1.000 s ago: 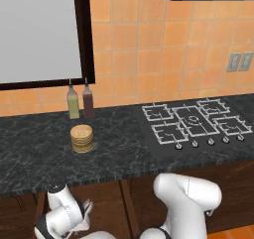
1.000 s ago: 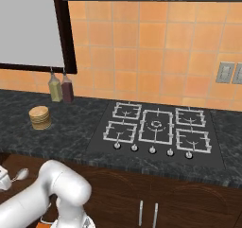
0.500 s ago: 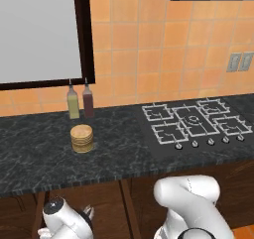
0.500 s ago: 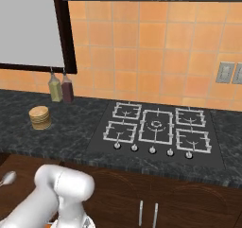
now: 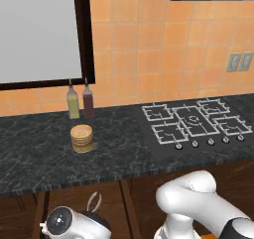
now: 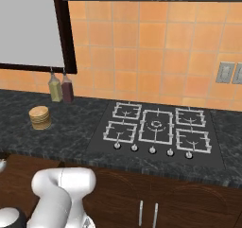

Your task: Pick the tongs from the drawer and place it on the counter.

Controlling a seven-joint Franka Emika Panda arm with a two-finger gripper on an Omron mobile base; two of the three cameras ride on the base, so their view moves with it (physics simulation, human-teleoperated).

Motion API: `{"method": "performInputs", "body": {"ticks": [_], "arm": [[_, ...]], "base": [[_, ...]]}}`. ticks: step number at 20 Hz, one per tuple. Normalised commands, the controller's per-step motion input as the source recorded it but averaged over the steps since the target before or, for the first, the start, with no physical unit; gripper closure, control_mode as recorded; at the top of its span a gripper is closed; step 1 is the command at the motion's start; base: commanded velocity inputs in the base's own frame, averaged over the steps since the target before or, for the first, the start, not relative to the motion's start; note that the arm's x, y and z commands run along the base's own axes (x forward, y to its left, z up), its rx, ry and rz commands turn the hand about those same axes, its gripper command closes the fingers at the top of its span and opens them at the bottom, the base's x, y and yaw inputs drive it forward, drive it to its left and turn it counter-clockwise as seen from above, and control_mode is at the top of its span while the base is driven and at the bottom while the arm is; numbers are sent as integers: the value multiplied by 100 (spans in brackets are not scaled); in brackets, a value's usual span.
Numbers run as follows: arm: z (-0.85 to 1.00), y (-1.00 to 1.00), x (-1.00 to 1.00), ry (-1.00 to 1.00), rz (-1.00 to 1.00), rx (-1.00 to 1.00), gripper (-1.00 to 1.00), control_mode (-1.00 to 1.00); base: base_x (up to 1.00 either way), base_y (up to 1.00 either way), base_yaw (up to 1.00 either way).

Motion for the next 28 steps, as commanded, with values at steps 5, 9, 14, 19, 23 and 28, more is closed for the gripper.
{"method": "performInputs", "body": {"ticks": [5, 9, 14, 19, 23, 28], "arm": [[100, -63, 57, -15, -1, 0, 100, -100], [48, -86, 97, 10, 0, 0, 100, -100], [0, -94, 100, 18, 3, 1, 100, -100], [27, -54, 100, 7, 2, 0, 100, -100], [53, -58, 94, 18, 0, 0, 100, -100], [23, -47, 95, 21, 0, 1, 100, -100]], "base": [[0, 0, 0], [0, 0, 0], [0, 0, 0], [0, 0, 0], [0, 0, 0], [0, 0, 0]]}}
